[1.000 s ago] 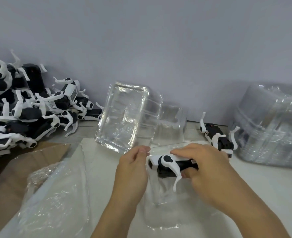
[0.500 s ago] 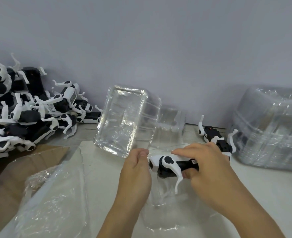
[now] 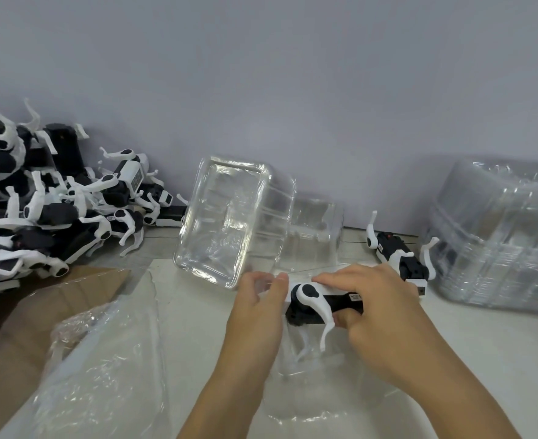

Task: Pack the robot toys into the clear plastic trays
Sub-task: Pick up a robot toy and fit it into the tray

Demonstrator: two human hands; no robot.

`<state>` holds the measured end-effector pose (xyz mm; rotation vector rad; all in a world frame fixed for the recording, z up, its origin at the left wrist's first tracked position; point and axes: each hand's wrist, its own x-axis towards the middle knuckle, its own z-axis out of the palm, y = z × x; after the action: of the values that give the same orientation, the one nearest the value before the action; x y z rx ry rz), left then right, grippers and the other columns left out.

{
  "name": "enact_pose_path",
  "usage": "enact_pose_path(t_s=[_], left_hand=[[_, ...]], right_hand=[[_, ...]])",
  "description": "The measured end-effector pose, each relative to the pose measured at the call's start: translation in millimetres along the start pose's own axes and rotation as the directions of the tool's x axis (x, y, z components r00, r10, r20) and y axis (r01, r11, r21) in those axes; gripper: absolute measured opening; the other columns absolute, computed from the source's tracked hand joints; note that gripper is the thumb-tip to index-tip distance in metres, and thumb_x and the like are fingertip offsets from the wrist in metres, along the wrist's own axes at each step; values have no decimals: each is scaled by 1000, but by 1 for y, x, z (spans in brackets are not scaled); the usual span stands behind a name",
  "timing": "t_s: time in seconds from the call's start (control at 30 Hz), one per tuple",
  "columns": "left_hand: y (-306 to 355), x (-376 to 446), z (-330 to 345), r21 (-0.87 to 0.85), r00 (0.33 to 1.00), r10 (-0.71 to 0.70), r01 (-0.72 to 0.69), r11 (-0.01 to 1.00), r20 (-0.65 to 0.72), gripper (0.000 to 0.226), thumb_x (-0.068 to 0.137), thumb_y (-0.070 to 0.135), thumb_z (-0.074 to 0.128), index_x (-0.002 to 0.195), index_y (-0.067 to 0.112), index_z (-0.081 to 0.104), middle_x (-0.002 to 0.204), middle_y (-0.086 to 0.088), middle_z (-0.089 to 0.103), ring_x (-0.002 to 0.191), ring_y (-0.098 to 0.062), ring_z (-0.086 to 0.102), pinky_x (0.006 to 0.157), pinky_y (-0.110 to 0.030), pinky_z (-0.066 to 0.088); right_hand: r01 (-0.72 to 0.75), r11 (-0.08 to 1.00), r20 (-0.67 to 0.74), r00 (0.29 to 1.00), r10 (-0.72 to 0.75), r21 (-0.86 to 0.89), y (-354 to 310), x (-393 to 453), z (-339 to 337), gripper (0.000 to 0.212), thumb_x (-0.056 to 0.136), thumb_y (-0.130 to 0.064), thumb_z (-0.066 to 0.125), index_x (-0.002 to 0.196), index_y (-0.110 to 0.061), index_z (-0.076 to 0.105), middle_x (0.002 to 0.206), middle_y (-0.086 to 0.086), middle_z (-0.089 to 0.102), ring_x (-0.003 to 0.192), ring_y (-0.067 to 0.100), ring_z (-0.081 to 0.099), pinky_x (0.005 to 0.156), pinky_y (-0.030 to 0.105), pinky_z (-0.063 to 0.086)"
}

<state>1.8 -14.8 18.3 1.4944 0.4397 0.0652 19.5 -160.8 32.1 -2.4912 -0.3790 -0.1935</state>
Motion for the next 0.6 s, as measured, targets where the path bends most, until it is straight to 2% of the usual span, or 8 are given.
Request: enact_pose_path(t_s=[0.1, 0.23, 0.4, 0.43, 0.5, 0.6], left_hand=[[2, -3, -1, -24, 1000, -12, 12, 1000, 25, 16, 91, 40, 66, 105, 33, 62, 121, 12, 62, 105, -10, 62, 101, -42, 49], [1, -2, -1, -38, 1000, -13, 14, 999, 10, 12, 97, 20, 59, 104, 29, 61, 118, 9, 64, 99, -13, 65, 95, -41, 53], [0, 1, -2, -74, 999, -49, 50, 996, 16, 19, 94, 12, 56, 103, 28, 62, 114, 10, 65, 103, -18, 65, 99, -47, 51], [0, 2, -2, -79, 999, -52, 53, 995, 17, 23, 93, 9, 54, 102, 27, 62, 111, 12, 66, 100, -16, 65, 96, -45, 52], [0, 2, -1, -58, 999, -43, 44, 997, 10, 31, 90, 2, 51, 101, 29, 61, 106, 17, 65, 89, -10, 66, 79, -33, 55], [-1, 3, 0, -12, 999, -30, 30, 999, -45, 40, 85, -4, 48, 100, 31, 61, 101, 16, 62, 73, -6, 65, 56, -19, 49]], right_hand=[[1, 1000, -4, 1000, -2, -7, 1, 0, 3, 51, 80, -4, 72, 107, -47, 71, 100, -28, 64, 109, 10, 47, 100, 40, 32], [3, 999, -17, 1000, -4, -46, 0, 0, 5, 48, 75, -10, 77, 102, -49, 68, 94, -27, 62, 100, 6, 38, 82, 31, 17], [-3, 999, -25, 1000, 2, -46, 2, 1, 6, 50, 76, -9, 77, 106, -48, 69, 95, -31, 59, 99, 4, 34, 81, 29, 15], [-5, 999, -24, 1000, 4, -49, 3, 1, 6, 50, 76, -9, 77, 107, -48, 69, 95, -31, 58, 99, 4, 34, 82, 29, 15], [-11, 998, -8, 1000, 11, -65, 3, 1, 7, 49, 77, -11, 77, 107, -49, 69, 95, -31, 58, 101, 5, 34, 81, 28, 14], [-65, 993, 29, 997, 68, -98, 3, 1, 9, 46, 80, -17, 76, 103, -55, 65, 103, -25, 59, 110, 14, 38, 75, 28, 13]])
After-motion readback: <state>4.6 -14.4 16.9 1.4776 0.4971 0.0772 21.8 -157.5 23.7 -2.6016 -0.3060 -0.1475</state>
